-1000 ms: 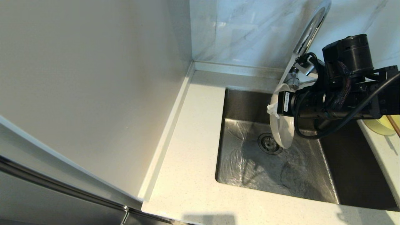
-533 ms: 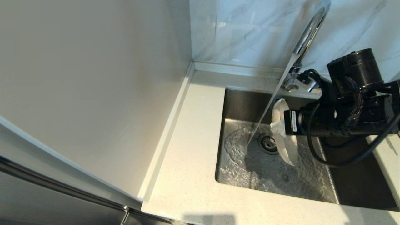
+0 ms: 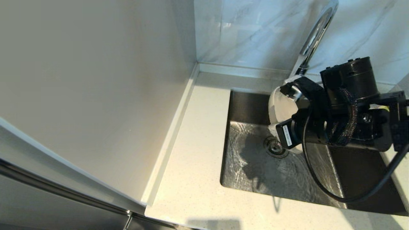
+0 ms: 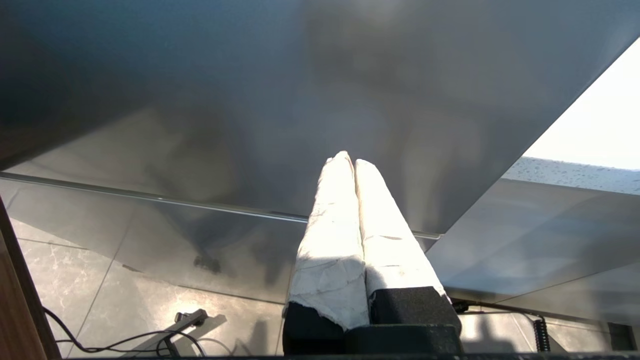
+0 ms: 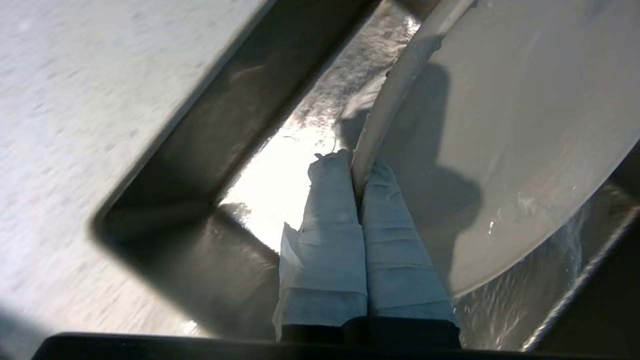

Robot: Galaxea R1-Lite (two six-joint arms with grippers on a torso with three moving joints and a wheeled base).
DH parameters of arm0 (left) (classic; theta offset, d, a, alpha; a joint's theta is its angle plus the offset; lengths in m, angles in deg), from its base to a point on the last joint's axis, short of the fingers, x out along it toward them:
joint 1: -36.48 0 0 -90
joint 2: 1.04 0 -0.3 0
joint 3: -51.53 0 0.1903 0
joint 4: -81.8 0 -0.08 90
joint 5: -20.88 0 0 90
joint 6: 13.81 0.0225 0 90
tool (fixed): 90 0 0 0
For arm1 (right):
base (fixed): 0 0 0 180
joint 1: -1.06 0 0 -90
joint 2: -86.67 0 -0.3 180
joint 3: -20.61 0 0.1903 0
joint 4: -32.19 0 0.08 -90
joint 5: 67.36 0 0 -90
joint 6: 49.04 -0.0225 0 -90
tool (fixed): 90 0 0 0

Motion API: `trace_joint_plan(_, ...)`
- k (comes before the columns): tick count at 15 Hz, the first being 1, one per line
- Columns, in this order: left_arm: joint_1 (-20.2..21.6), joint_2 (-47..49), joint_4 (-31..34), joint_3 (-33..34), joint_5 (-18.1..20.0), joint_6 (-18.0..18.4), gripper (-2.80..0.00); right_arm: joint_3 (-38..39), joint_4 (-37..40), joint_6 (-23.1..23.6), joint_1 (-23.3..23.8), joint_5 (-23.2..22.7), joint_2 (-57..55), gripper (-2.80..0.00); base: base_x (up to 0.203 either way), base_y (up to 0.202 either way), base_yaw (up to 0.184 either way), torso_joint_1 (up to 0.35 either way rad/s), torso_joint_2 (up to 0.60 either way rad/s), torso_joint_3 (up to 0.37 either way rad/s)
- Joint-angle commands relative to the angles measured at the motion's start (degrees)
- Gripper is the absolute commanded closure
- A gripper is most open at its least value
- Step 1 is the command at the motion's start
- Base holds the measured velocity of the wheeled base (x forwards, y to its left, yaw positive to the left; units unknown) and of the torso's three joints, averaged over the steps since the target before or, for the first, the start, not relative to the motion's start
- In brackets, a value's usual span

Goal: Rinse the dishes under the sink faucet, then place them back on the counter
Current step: Rinse the plate

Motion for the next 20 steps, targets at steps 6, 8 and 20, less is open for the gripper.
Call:
trace_joint_plan(6, 0.0, 0.0, 0.0, 0.0, -0.01, -0.01, 0.0, 0.22, -4.13, 1.15, -0.89, 5.59, -3.09, 0.0, 0.0, 0.0, 0.0, 0.0, 0.0, 0.0)
trace_joint_plan(8, 0.0, 0.0, 0.0, 0.0, 0.02, -0.01, 0.0, 1.71, -4.13, 0.91, -0.88, 7.51, -2.82, 0.0, 0.0, 0.0, 0.0, 0.0, 0.0, 0.0)
trace_joint_plan(20, 0.0, 0.0, 0.0, 0.0, 0.01, -0.01, 0.0, 3.63, -2.19, -52.37, 23.92, -34.84, 16.26, 0.0, 0.0, 0.0, 0.0, 0.0, 0.0, 0.0)
